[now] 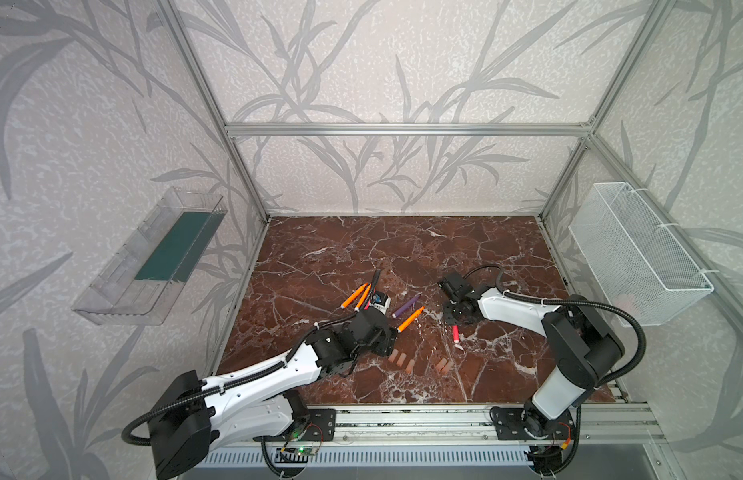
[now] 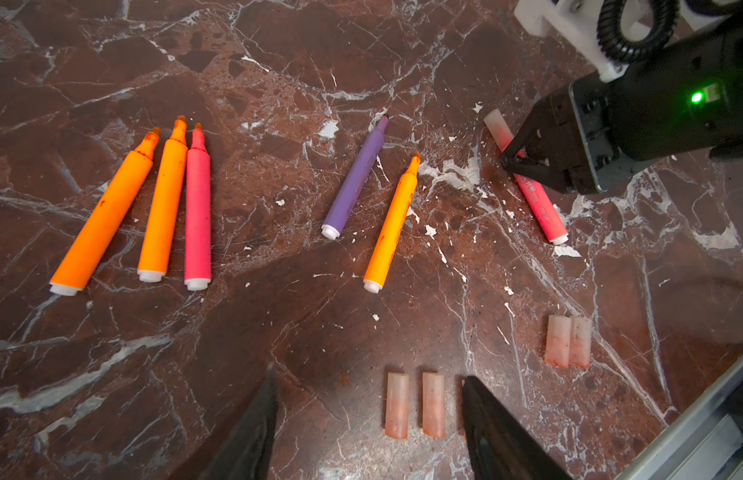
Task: Insert the pens into the pen caps
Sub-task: 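Release the capped marker with the right gripper while the left reaches for orange marker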
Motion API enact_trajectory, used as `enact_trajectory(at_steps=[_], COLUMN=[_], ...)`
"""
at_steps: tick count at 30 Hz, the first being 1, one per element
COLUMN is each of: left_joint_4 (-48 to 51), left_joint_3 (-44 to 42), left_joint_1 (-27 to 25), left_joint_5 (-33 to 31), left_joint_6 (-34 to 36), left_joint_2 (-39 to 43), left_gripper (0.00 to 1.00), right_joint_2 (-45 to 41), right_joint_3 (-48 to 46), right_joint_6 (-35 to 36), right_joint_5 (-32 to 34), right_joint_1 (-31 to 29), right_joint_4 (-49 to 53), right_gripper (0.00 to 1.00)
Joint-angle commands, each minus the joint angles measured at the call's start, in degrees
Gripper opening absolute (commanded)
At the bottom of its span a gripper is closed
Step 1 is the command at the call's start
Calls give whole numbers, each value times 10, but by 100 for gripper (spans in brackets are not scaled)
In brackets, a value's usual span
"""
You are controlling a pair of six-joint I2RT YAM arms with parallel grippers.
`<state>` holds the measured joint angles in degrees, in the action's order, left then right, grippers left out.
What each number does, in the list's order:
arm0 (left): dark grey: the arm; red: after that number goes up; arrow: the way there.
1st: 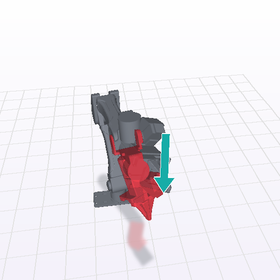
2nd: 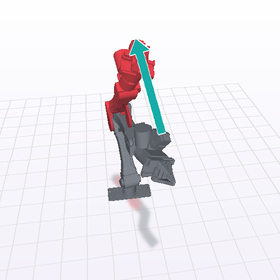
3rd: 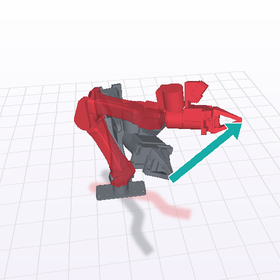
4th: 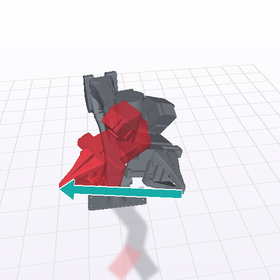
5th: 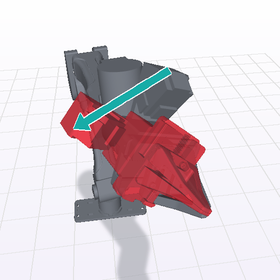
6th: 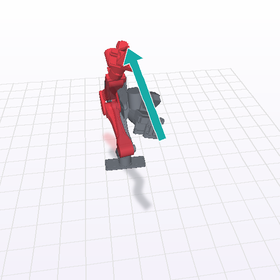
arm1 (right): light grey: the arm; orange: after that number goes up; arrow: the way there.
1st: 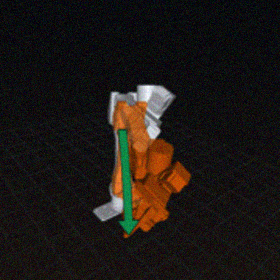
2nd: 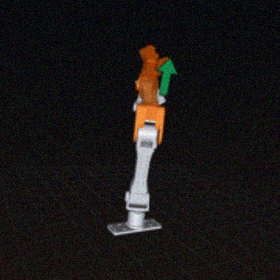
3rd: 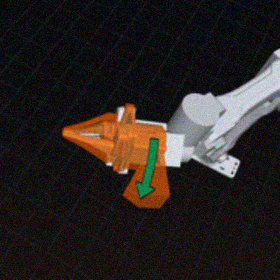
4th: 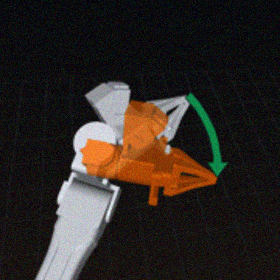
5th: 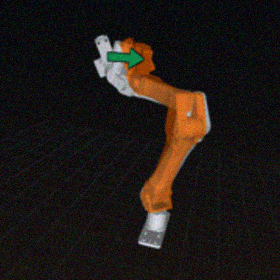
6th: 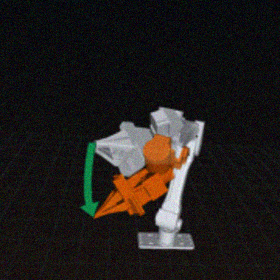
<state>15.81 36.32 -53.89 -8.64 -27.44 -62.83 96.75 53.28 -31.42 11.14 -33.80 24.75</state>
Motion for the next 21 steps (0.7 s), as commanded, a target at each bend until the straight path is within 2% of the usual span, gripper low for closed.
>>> enact_trajectory(at_steps=[1, 5, 10, 21], left_joint_4=[-1, -5, -13, 17], left_joint_3=[17, 22, 45, 177], left_joint_1=[-1, -1, -2, -5], left_joint_5=[12, 10, 16, 12], left_joint_6=[27, 40, 59, 95], left_joint_2=[-19, -51, -116, -304], left_gripper=[71, 71, 71, 67], right_joint_2=[-29, -58, -131, -256], right_joint_3=[19, 30, -9, -96], right_joint_6=[6, 8, -5, -24], right_joint_5=[-20, -25, -19, -22], right_joint_1=[3, 3, 3, 3], right_joint_4=[11, 30, 16, -9], right_gripper=[34, 35, 38, 41])
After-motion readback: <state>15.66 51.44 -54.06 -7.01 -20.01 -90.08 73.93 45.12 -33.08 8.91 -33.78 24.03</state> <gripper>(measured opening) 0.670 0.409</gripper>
